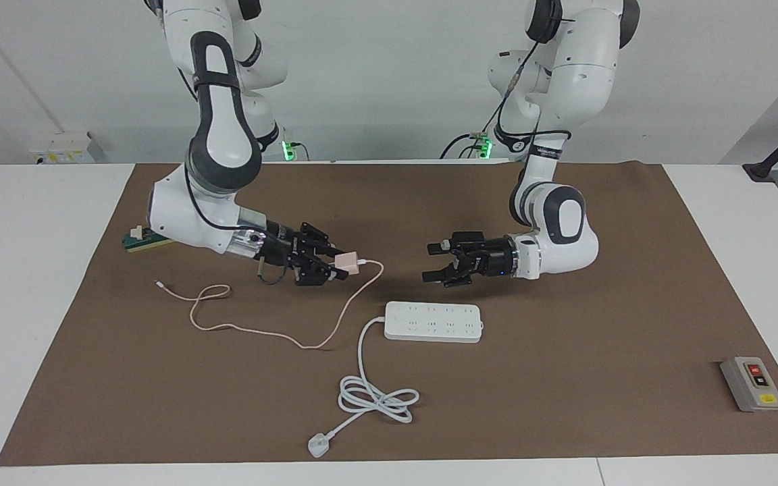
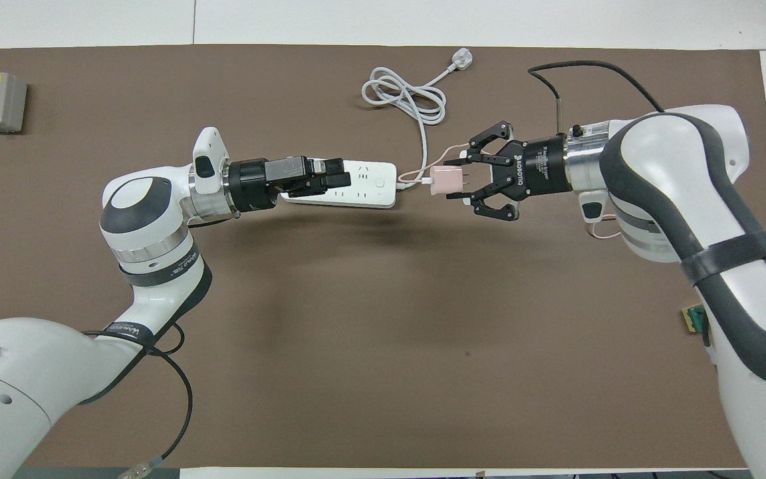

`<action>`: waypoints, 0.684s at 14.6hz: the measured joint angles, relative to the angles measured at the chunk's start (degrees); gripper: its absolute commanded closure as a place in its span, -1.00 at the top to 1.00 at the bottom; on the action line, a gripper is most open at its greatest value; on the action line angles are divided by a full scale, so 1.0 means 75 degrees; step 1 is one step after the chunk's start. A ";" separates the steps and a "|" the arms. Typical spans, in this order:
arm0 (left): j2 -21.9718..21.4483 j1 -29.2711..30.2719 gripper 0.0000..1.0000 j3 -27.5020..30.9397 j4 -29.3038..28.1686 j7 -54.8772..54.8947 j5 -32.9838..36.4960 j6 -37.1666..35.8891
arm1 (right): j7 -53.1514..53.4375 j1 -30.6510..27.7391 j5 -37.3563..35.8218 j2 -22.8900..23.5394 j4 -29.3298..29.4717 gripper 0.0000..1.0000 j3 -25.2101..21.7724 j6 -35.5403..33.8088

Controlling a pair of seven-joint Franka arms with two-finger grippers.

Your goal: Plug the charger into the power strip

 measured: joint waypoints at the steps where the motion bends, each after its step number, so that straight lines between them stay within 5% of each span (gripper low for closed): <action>1: 0.0000 -0.0074 1.00 -0.0003 0.0000 0.0002 -0.0089 0.0081 | 0.0122 0.0261 0.0179 0.0000 -0.0018 -1.00 0.0003 0.0328; 5: 0.0000 -0.0324 1.00 -0.0007 0.0001 0.0009 -0.0270 0.0373 | 0.0578 0.1206 0.0847 0.0022 -0.0071 -1.00 0.0011 0.1611; 10: 0.0000 -0.0340 1.00 0.0004 0.0001 0.0010 -0.0293 0.0530 | 0.0598 0.1307 0.0952 0.0048 -0.0072 -1.00 -0.0020 0.1710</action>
